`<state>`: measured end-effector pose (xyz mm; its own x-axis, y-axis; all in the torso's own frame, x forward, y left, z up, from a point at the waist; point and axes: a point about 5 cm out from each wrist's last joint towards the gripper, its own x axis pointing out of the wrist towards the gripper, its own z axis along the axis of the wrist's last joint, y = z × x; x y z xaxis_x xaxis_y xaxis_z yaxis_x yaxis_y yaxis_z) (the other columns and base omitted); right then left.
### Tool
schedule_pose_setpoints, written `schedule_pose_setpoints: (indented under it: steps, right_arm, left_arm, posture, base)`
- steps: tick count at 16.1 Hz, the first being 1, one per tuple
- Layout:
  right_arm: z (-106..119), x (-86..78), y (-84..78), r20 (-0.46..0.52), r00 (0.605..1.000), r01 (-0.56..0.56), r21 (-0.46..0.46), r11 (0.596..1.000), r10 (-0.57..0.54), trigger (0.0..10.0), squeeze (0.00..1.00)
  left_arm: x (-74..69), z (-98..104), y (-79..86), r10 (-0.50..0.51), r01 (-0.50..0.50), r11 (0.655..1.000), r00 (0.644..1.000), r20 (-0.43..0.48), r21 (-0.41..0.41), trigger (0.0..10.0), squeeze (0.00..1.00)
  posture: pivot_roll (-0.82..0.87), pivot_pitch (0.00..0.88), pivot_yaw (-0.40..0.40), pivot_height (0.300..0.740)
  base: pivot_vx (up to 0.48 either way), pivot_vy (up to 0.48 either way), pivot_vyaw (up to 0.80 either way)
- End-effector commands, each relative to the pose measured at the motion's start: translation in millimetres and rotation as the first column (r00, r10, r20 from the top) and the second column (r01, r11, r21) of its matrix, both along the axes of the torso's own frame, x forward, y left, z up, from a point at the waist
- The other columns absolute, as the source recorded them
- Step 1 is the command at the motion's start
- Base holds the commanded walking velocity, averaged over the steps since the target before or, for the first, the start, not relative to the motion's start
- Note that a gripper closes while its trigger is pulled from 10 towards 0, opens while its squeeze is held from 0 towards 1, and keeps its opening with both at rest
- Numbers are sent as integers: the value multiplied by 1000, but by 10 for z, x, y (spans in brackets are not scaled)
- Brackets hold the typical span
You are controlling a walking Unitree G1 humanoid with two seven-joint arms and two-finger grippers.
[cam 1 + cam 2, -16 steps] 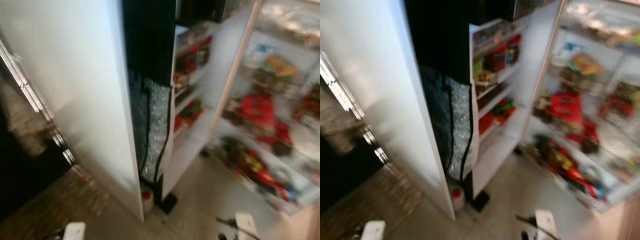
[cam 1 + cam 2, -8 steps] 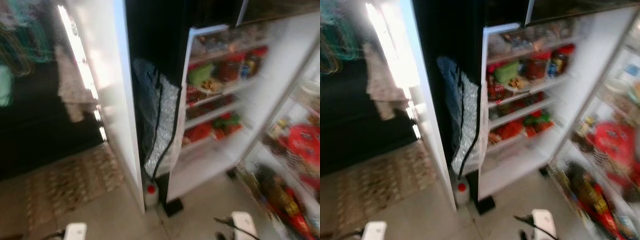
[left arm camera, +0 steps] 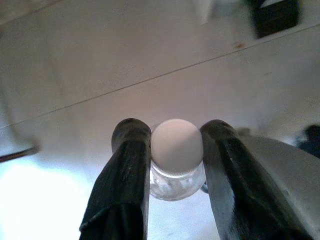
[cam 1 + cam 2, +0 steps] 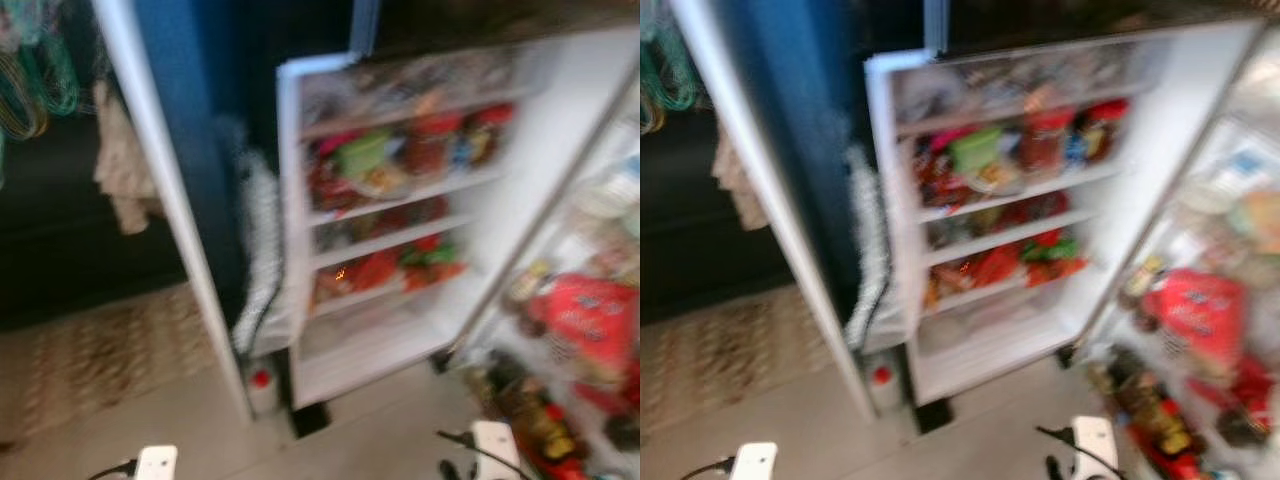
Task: Restocking fridge
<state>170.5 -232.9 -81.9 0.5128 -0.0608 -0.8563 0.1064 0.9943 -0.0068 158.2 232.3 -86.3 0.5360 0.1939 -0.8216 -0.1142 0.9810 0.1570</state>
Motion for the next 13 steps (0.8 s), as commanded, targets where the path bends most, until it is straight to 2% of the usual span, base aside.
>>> schedule_pose_setpoints:
  steps: [1, 8, 13]
  right_arm:
    - [-8, 21, 75, 6, 1000, -1, 25, 1000, 1, 10000, 0]
    - [-12, 22, 94, 4, 1000, -5, 36, 999, 5, 10000, 0]
    - [-14, 20, 104, 1, 1000, -14, 48, 999, 14, 10000, 0]
  left_arm:
    - [-49, 4, 99, 22, -22, 1000, 1000, -14, 18, 10000, 0]
    - [-43, 10, 112, 17, -17, 1000, 1000, -13, 21, 10000, 0]
    - [-13, 33, 112, 7, -8, 999, 999, 35, 31, 10000, 0]
  posture:
    - [-17, 0, -34, 740]
    - [-18, 0, -27, 740]
    - [-24, 0, -23, 740]
  base:
    - [0, -401, 0]
    - [0, -402, 0]
    - [0, 0, 0]
